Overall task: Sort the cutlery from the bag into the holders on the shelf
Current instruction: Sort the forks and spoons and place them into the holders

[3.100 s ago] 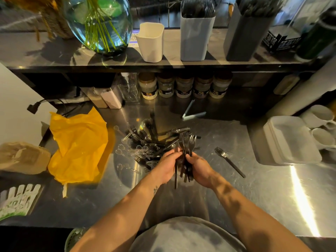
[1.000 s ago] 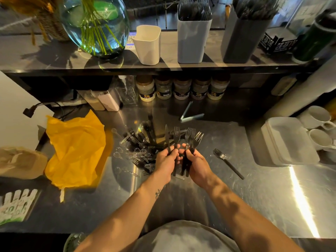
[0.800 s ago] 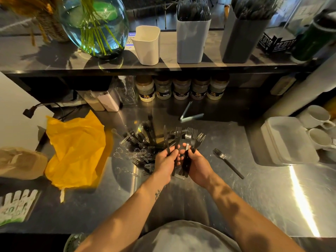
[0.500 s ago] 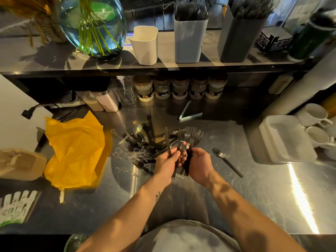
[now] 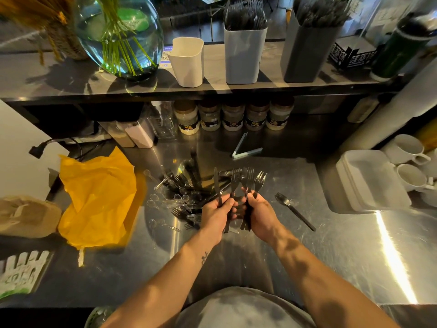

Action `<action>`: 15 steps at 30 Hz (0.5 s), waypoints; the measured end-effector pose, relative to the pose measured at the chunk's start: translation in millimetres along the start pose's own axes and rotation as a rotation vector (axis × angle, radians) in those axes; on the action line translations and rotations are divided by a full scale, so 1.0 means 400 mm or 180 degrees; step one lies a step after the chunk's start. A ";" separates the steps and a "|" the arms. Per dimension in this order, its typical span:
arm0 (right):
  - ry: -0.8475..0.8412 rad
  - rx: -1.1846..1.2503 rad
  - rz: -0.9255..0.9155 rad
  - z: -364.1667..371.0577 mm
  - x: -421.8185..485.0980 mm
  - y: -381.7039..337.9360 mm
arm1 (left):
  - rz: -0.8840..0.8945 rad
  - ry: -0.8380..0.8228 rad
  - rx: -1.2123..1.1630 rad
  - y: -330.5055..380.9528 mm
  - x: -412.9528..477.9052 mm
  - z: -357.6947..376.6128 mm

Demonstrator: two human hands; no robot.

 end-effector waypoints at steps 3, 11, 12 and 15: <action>0.0138 -0.0103 0.0143 -0.008 0.009 0.004 | 0.0002 -0.0029 0.0160 -0.006 -0.001 0.007; -0.0001 -0.1317 -0.0381 0.017 -0.002 -0.060 | -0.0010 -0.0065 0.0613 -0.007 0.015 0.025; 0.0049 -0.1358 -0.0374 0.016 0.003 -0.061 | 0.0026 -0.0022 0.0687 0.000 0.014 0.024; 0.0160 -0.1510 -0.0325 0.012 0.019 -0.077 | 0.0123 0.0102 0.0820 0.016 0.015 0.014</action>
Point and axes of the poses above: each hand's wrist, its own x-axis towards the middle knuckle, its own z-axis out of the palm, y = z × x, the point moved 6 cm from there along x, towards the middle knuckle, and after that the axes turned 11 degrees about -z, right-handed, at the moved point
